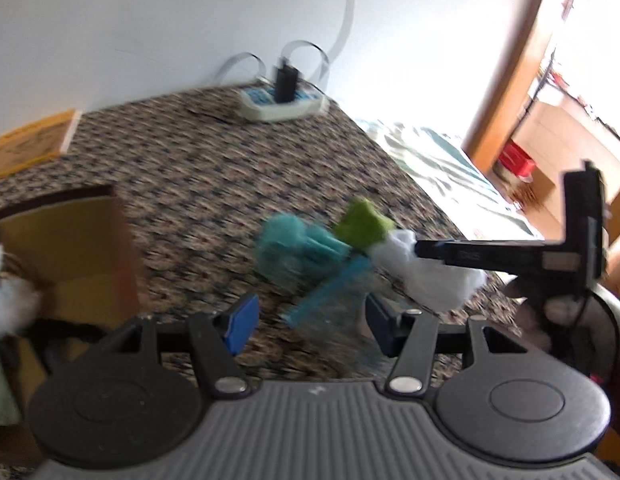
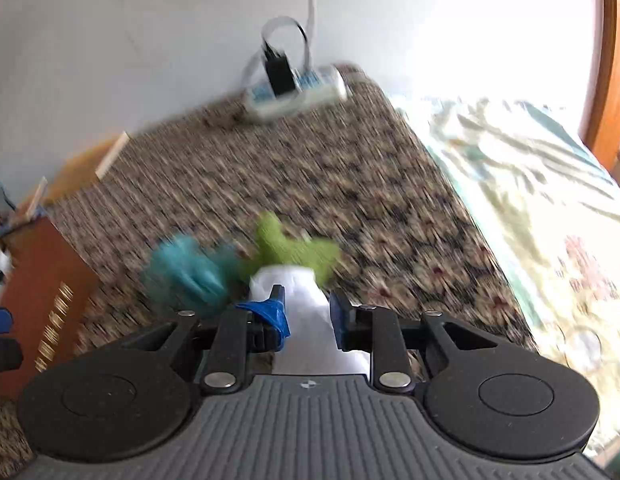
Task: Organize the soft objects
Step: 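Move both grippers back to the white plastic bag on the bed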
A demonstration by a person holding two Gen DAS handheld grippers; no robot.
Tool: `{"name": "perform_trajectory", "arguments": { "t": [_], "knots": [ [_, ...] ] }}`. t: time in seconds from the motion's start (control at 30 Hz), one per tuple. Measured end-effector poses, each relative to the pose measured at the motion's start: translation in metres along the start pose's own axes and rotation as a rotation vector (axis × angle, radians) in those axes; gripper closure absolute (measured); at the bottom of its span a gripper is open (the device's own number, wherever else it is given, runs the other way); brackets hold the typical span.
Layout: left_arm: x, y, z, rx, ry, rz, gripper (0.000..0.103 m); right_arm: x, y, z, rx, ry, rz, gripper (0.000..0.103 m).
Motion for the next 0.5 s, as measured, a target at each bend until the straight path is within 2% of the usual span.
{"name": "perform_trajectory", "arguments": {
  "t": [0.17, 0.3, 0.4, 0.5],
  "knots": [
    [0.012, -0.022, -0.041, 0.099, -0.025, 0.070, 0.046, 0.019, 0.008, -0.026, -0.031, -0.064, 0.051, 0.097],
    [0.022, -0.037, -0.077, 0.218, -0.063, 0.119, 0.046, 0.030, 0.020, -0.045, -0.070, -0.172, 0.074, 0.097],
    [0.030, -0.049, -0.100, 0.277, -0.107, 0.143, 0.045, 0.037, 0.027, -0.059, -0.094, -0.239, 0.086, 0.097],
    [0.038, -0.066, -0.118, 0.304, -0.164, 0.162, 0.044, 0.045, 0.036, -0.069, -0.119, -0.292, 0.104, 0.097]
  ]
}}
Point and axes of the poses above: each gripper's, at about its wrist camera, not at the fingertips, and y roughly against the way its jaws point, z to its left, x to its underside, the point moved 7 cm from there along -y, roughly the way its jaws point, and after that the axes turned 12 degrees about -z, right-handed, at the moved point
